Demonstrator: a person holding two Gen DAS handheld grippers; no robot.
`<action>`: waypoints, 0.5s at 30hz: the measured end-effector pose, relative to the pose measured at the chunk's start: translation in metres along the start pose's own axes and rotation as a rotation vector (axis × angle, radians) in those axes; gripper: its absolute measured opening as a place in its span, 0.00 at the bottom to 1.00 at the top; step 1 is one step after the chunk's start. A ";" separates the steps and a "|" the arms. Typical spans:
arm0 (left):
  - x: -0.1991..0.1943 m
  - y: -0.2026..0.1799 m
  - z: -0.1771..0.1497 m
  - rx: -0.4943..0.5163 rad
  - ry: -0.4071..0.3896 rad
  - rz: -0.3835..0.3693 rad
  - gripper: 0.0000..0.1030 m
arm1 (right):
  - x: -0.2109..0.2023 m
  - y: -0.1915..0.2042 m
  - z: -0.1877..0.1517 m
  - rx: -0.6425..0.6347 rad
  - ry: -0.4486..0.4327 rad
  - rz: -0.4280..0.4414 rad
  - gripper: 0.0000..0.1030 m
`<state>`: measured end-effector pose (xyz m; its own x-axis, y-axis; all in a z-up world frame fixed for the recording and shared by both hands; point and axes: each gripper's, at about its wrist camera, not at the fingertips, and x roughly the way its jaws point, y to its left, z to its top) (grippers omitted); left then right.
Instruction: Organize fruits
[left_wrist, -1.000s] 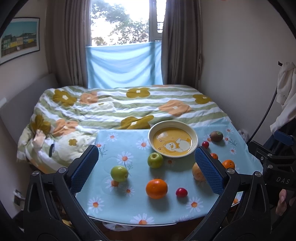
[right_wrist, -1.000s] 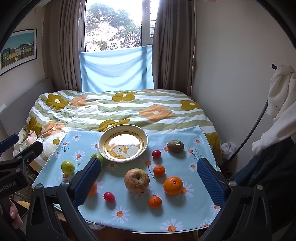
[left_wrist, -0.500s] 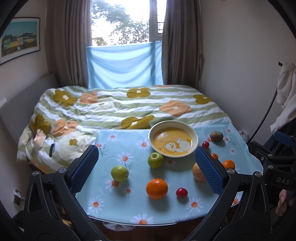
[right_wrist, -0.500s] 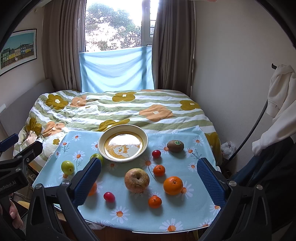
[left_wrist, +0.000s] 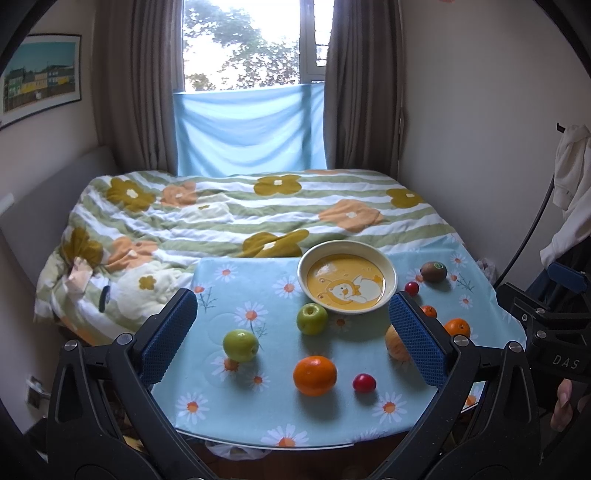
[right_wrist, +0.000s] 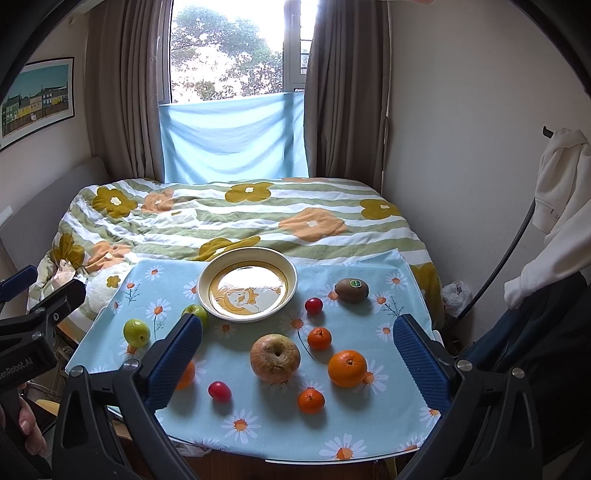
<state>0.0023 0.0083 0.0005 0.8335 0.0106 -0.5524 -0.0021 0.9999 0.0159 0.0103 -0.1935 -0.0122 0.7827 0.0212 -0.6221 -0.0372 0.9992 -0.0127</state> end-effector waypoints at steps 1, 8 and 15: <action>0.000 0.000 0.000 0.000 0.000 0.000 1.00 | 0.000 0.000 0.000 0.000 0.001 0.000 1.00; 0.001 0.000 0.000 0.000 0.000 0.001 1.00 | -0.001 -0.001 0.000 0.001 0.001 0.001 1.00; 0.000 0.000 0.000 0.000 0.000 0.001 1.00 | 0.000 0.000 0.000 0.001 0.000 0.001 1.00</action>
<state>0.0024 0.0081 0.0003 0.8337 0.0113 -0.5521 -0.0026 0.9999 0.0165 0.0102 -0.1932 -0.0116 0.7826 0.0222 -0.6222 -0.0374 0.9992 -0.0113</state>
